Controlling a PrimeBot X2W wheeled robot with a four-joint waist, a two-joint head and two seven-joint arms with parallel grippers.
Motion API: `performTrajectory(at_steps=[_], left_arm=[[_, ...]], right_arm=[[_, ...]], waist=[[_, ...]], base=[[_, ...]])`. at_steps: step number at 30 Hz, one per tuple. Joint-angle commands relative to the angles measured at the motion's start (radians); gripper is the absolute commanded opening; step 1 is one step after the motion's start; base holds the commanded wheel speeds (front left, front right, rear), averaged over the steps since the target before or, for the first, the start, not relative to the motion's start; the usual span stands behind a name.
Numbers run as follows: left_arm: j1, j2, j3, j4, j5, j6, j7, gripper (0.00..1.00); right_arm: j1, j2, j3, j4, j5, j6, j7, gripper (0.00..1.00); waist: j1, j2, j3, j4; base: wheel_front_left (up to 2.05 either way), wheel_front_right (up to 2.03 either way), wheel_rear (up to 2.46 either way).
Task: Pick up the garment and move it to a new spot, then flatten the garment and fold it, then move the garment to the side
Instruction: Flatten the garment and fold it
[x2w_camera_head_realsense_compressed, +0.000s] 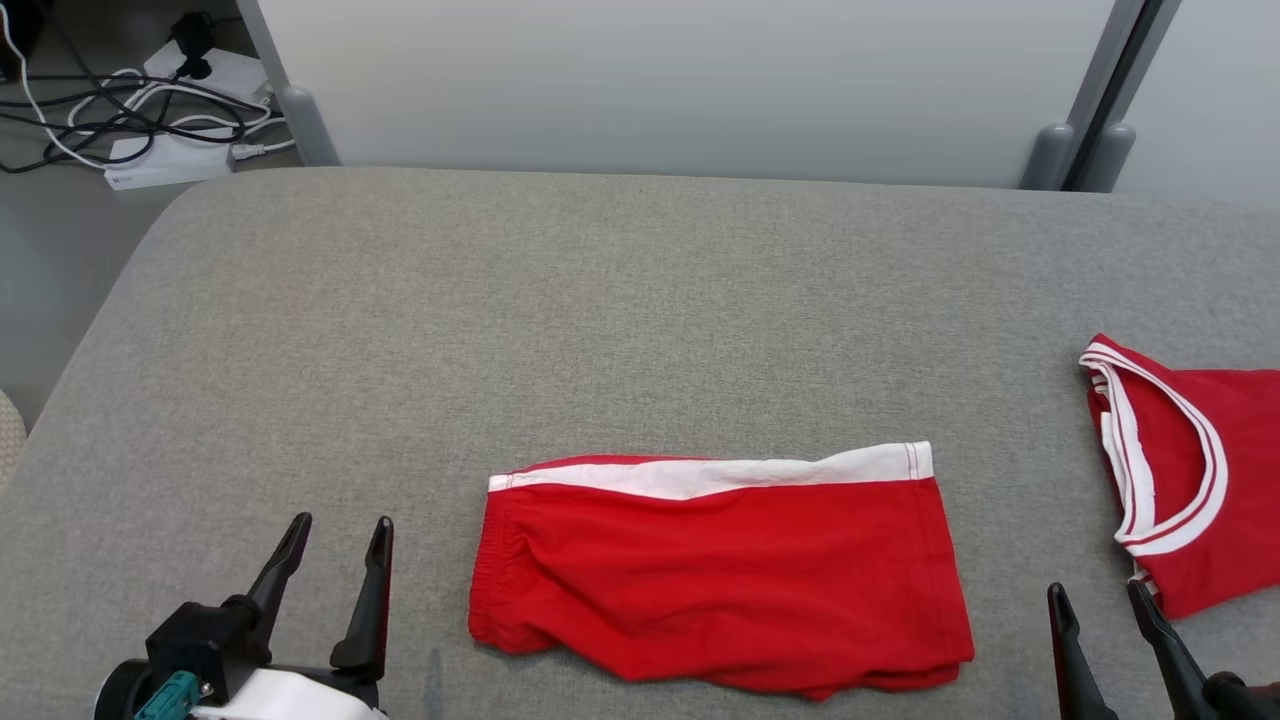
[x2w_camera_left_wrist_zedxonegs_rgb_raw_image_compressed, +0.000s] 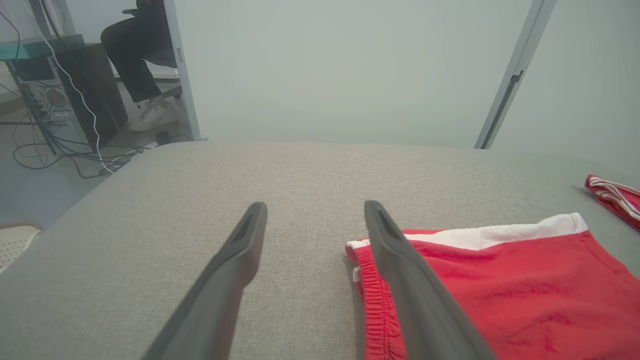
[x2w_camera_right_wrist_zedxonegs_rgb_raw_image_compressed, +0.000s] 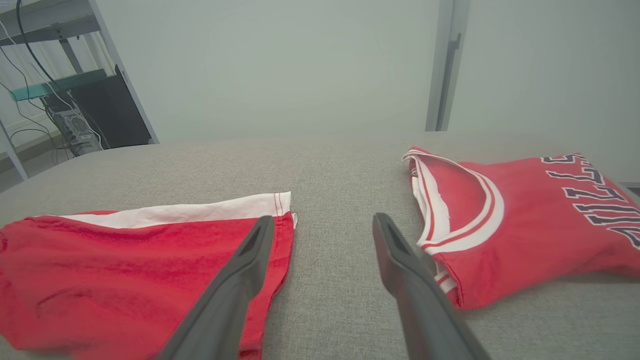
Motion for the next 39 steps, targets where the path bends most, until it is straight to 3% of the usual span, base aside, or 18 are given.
performTrajectory(at_steps=[1, 13, 22, 23, 25, 29, 39], left_arm=[[-0.058, 0.023, 0.038, -0.018, 0.009, -0.005, -0.012, 1.0], [-0.129, -0.037, 0.001, 0.002, 0.032, -0.035, -0.012, 1.0], [-0.145, -0.054, 0.009, 0.024, 0.044, -0.054, -0.013, 1.0], [-0.146, -0.054, 0.012, 0.025, 0.045, -0.055, -0.013, 1.0], [-0.147, -0.055, 0.017, 0.026, 0.049, -0.057, -0.013, 1.0], [-0.148, -0.059, 0.024, 0.026, 0.053, -0.062, -0.013, 1.0], [-0.148, -0.067, 0.042, 0.024, 0.067, -0.073, -0.013, 1.0]], right_arm=[[-0.036, -0.02, 0.02, -0.016, 0.012, 0.0, -0.012, 1.0], [-0.176, -0.052, 0.109, 0.242, 0.133, 0.0, 0.064, 1.0], [-0.235, -0.037, 0.165, 0.394, 0.208, 0.0, 0.057, 1.0], [-0.241, -0.035, 0.172, 0.403, 0.215, 0.0, 0.057, 0.47], [-0.252, -0.032, 0.183, 0.414, 0.24, 0.0, 0.051, 0.0], [-0.264, -0.042, 0.177, 0.425, 0.28, 0.0, 0.033, 0.0], [-0.235, -0.091, 0.02, 0.424, 0.353, 0.0, 0.002, 0.0]], waist=[[0.0, -0.0001, 0.007, 0.012], [0.0, -0.0001, 0.058, 0.13], [0.0, -0.0001, 0.07, 0.154], [0.0, -0.0001, 0.07, 0.152], [0.0, -0.0001, 0.073, 0.148], [0.0, -0.0001, 0.078, 0.136], [0.0, -0.0001, 0.088, 0.104]], base=[[0.0, 0.0, 0.0], [0.0, 0.0, 0.0], [0.0, 0.0, 0.0], [0.0, 0.0, 0.0], [0.0, 0.0, 0.0], [0.0, 0.0, 0.0], [0.0, 0.0, 0.0]])
